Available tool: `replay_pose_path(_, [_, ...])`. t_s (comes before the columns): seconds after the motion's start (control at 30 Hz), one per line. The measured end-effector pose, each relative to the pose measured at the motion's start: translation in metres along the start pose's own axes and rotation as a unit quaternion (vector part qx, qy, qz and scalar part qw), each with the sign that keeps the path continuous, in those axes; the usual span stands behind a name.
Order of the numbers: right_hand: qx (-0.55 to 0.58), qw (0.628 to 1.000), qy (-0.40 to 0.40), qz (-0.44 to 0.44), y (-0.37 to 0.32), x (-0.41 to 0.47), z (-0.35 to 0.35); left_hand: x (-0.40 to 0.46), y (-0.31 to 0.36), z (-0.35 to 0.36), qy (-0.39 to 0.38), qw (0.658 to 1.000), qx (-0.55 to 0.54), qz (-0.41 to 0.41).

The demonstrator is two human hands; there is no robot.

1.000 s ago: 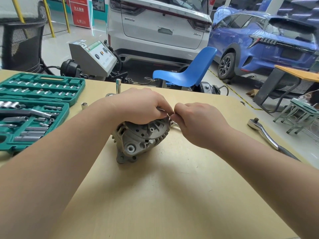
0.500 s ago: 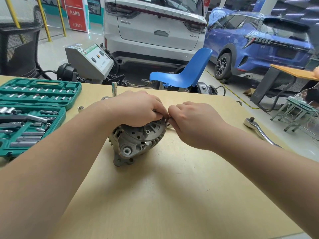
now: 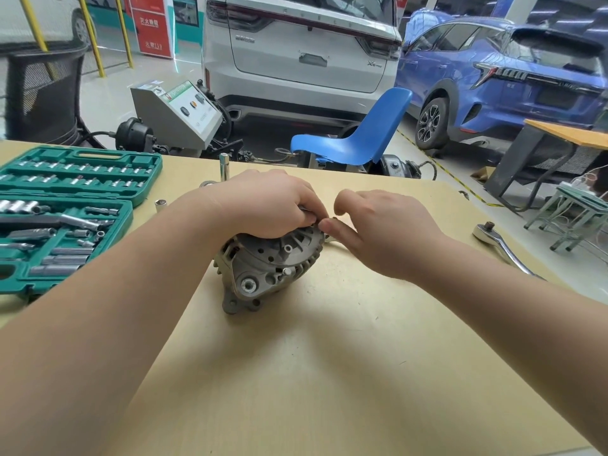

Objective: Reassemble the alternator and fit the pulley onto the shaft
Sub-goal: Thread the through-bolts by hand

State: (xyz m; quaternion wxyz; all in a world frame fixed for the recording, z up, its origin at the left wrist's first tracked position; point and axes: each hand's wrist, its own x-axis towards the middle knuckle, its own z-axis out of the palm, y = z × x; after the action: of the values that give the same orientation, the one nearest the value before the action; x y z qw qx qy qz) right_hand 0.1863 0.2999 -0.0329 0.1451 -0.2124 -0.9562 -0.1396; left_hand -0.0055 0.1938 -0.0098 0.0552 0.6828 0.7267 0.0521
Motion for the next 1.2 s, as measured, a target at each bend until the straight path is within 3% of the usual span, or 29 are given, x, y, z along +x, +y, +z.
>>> replay_pose_path(0.13, [-0.043, 0.995, 0.013, -0.087, -0.001, -0.002, -0.001, 0.001, 0.001, -0.001, -0.002, 1.000, 0.003, 0.001])
replay_pose_path(0.43, [-0.027, 0.999, -0.011, 0.026, -0.009, 0.006, 0.004, 0.001, -0.003, 0.001, 0.010, 1.000, -0.006, 0.003])
replay_pose_path(0.57, [-0.044, 0.997, 0.037, -0.049, -0.001, 0.001, -0.002, 0.001, -0.001, 0.001, 0.003, 1.000, 0.002, 0.002])
replay_pose_path(0.7, [-0.068, 0.993, 0.007, -0.096, -0.005, 0.001, -0.001, 0.001, -0.001, 0.001, 0.000, 1.000, 0.014, 0.007])
replay_pose_path(0.83, [-0.038, 0.999, -0.002, -0.027, -0.009, 0.007, 0.007, -0.001, -0.001, 0.001, 0.008, 1.000, 0.006, 0.005])
replay_pose_path(1.0, [0.015, 0.994, -0.074, 0.085, -0.011, 0.013, 0.010, -0.002, -0.001, -0.001, 0.024, 0.999, -0.026, -0.011])
replay_pose_path(1.1, [-0.015, 0.996, -0.057, 0.064, -0.007, 0.007, 0.003, -0.002, 0.000, -0.001, 0.018, 0.999, -0.025, -0.008])
replay_pose_path(1.2, [0.002, 1.000, 0.001, -0.012, -0.002, 0.002, -0.005, -0.001, 0.002, -0.002, 0.008, 1.000, -0.023, -0.010])
